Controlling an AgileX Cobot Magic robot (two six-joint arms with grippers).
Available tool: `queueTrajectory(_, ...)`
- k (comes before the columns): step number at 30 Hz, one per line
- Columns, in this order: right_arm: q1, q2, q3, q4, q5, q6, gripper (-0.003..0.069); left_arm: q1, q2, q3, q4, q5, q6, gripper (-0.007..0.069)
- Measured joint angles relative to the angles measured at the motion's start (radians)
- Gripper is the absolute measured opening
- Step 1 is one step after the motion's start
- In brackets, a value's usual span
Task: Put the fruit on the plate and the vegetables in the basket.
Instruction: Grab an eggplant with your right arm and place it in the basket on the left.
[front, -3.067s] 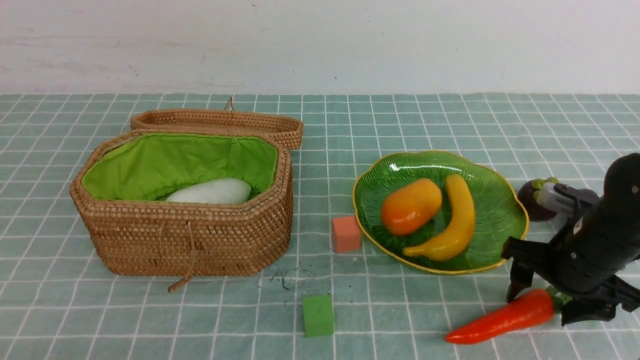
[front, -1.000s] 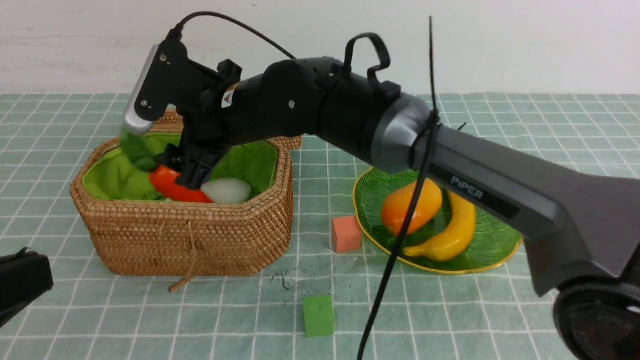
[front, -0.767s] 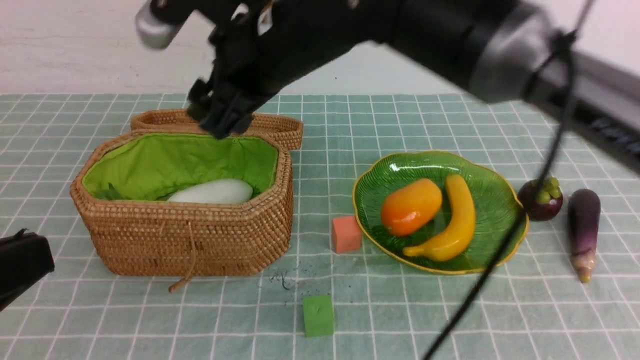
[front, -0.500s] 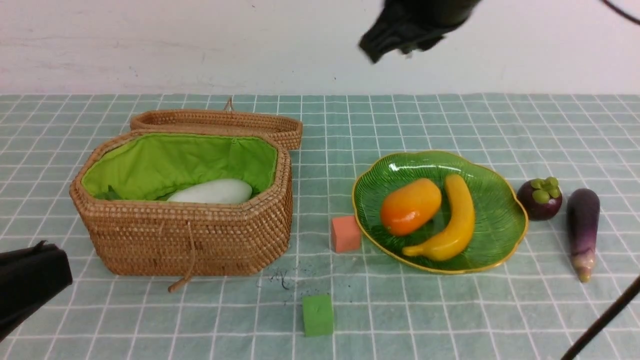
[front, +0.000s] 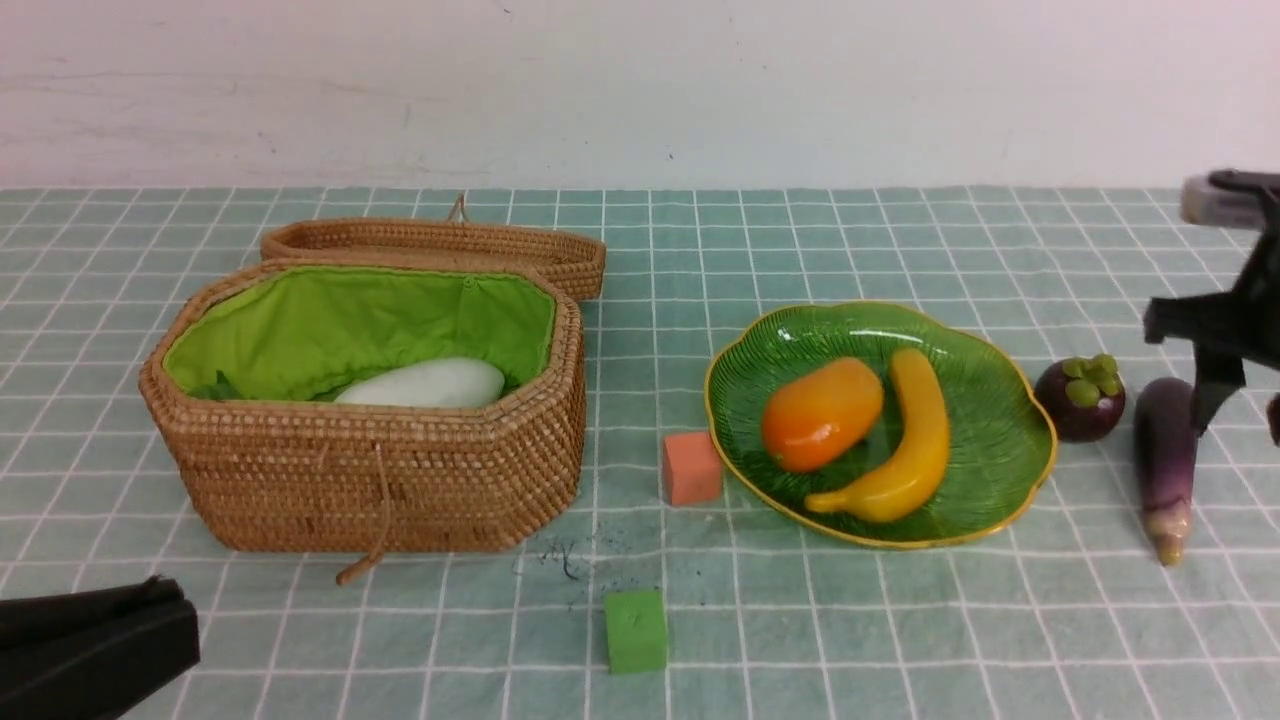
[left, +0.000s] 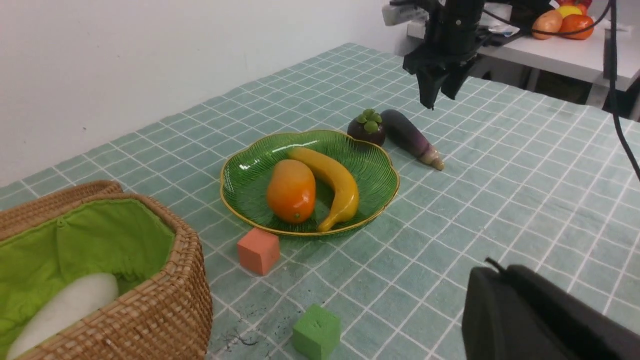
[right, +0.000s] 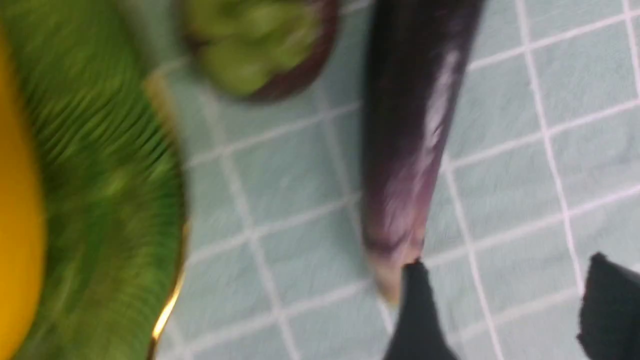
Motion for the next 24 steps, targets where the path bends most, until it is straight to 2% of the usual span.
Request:
queueTrajectory(4,-0.048,0.07,0.035,0.083,-0.106,-0.048,0.0496,0.0,0.0,0.0,0.0,-0.004,0.004,-0.0008)
queueTrajectory(9,-0.048,0.151,0.039,0.123,-0.173,-0.093,0.049,0.0,0.0,0.0,-0.001,-0.034,0.004,-0.0008)
queueTrajectory(15,-0.048,0.197,0.04,0.116,-0.208,-0.099,0.0468,0.0,0.0,0.0,-0.001,-0.049,0.004,-0.0008)
queueTrajectory(19,-0.048,0.205,0.035,0.114,-0.217,-0.1,0.0435,0.0,0.0,0.0,-0.004,-0.049,0.004,-0.0008)
queueTrajectory(21,-0.048,0.206,0.034,0.109,-0.215,-0.106,0.0397,0.0,0.0,0.0,-0.004,-0.049,0.004,-0.0008)
queueTrajectory(23,-0.049,0.204,0.033,0.101,-0.202,-0.137,0.0318,0.0,0.0,0.0,-0.004,-0.049,0.004,-0.0008)
queueTrajectory(24,-0.049,0.202,0.033,0.101,-0.195,-0.145,0.0318,0.0,0.0,0.0,-0.004,-0.049,0.003,-0.0008)
